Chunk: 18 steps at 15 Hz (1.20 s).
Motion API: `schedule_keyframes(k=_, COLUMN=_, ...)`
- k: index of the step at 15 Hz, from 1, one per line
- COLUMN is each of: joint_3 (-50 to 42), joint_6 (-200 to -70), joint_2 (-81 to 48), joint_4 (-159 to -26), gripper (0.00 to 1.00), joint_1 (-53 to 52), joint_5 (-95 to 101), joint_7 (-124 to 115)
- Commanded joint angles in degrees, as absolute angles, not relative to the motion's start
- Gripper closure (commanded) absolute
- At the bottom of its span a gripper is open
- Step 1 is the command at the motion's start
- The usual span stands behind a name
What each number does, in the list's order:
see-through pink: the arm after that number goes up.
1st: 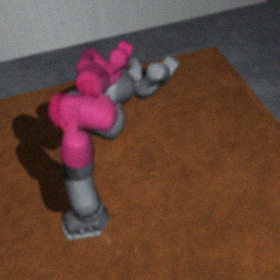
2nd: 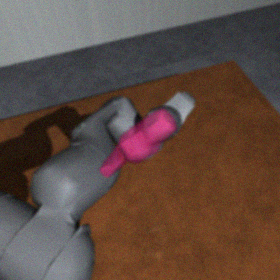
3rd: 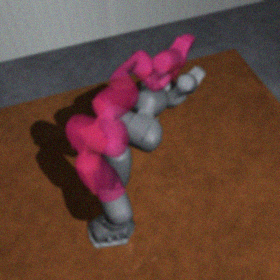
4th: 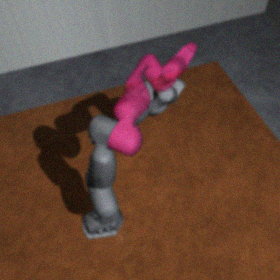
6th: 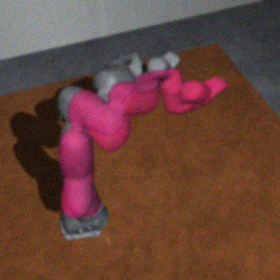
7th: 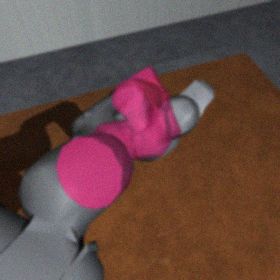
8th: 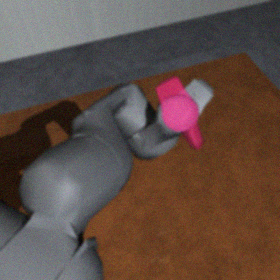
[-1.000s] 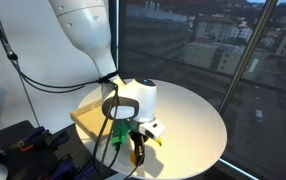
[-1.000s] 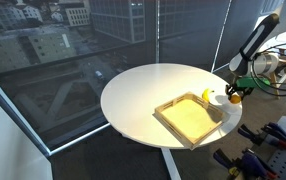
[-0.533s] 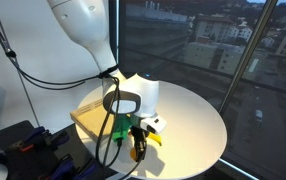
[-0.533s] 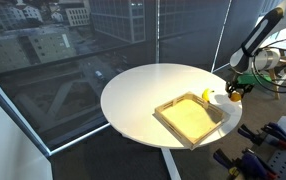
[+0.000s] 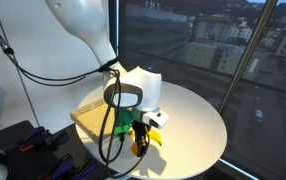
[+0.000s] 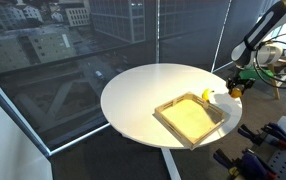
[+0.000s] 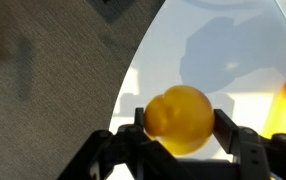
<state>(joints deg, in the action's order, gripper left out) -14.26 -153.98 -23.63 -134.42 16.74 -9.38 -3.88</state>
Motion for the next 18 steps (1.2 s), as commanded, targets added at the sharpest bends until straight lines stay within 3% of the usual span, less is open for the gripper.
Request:
schedule_keyframes(k=1, joint_3=-14.1, joint_6=-151.45, joint_2=-20.27, joint_4=-135.35, gripper=0.57, joint_1=17.63, joint_5=-8.42, joint_7=-1.03)
schedule_keyframes(k=18, joint_3=-13.56, joint_6=-144.35, joint_2=-13.48, joint_4=-135.72, gripper=0.57, joint_1=18.47, joint_5=-8.31, joint_7=12.1)
